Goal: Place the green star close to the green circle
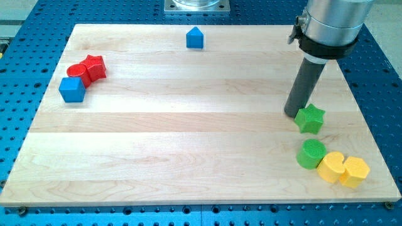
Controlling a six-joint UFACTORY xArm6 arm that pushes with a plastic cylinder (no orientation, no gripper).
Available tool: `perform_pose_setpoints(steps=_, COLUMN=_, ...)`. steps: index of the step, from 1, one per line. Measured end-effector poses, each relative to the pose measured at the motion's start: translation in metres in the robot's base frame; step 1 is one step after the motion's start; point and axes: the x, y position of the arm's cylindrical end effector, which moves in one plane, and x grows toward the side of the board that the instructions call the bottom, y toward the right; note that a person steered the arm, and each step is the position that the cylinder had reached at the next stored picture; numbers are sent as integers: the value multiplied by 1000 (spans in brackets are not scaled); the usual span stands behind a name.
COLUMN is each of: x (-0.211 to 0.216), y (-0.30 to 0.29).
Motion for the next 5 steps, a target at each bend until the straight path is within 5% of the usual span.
perform_pose_setpoints(steps=2, x=37, y=22)
perform_pose_setpoints(steps=3, x=24, y=12)
perform_pose_setpoints(steps=4, x=-3, y=-32)
perform_pose_setpoints(steps=5, x=-54, y=-141)
